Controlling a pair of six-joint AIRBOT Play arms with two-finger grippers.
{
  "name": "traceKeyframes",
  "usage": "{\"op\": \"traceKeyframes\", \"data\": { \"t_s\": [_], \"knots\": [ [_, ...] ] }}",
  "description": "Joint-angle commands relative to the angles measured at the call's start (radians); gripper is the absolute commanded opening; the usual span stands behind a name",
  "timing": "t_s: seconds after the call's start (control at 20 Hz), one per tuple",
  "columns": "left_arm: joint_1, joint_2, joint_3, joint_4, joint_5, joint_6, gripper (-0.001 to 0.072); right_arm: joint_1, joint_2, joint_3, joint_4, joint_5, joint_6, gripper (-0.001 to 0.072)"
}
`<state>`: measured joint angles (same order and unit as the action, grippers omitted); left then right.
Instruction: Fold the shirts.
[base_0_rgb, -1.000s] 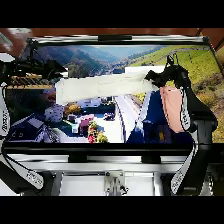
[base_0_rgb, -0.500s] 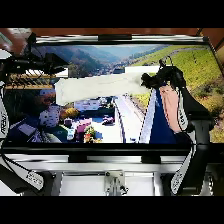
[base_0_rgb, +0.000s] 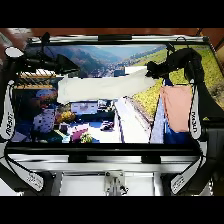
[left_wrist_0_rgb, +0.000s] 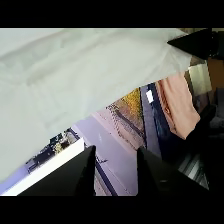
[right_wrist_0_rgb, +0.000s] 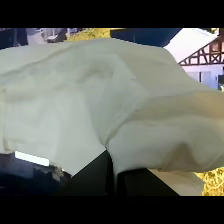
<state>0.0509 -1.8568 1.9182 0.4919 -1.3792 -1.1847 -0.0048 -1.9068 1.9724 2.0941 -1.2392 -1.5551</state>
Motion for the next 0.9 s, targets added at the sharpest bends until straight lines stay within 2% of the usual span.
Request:
{"op": "traceKeyframes", "data": {
  "t_s": [0.0,0.15,0.2,0.6,0.85],
  "knots": [
    [-0.066,0.001,-0.027,0.056,-0.04,-0.007,0.0255,0.003,0.078,0.0,-0.011,-0.145,0.022,0.0041],
    [-0.135,0.002,-0.121,0.069,0.018,-0.044,0.0238,0.014,0.153,0.0,-0.024,-0.234,0.029,0.0041],
    [-0.161,0.009,-0.154,0.069,0.043,-0.038,0.0123,0.022,0.18,0.0,-0.041,-0.248,0.029,0.0041],
    [-0.285,0.212,-0.456,0.069,0.274,-0.044,0.0097,0.107,0.336,0.0,-0.092,-0.375,0.04,0.0041],
    [-0.446,0.187,-0.523,0.061,0.441,-0.06,0.0097,0.162,0.401,0.0,-0.151,-0.459,0.052,0.0041]
  ]
}}
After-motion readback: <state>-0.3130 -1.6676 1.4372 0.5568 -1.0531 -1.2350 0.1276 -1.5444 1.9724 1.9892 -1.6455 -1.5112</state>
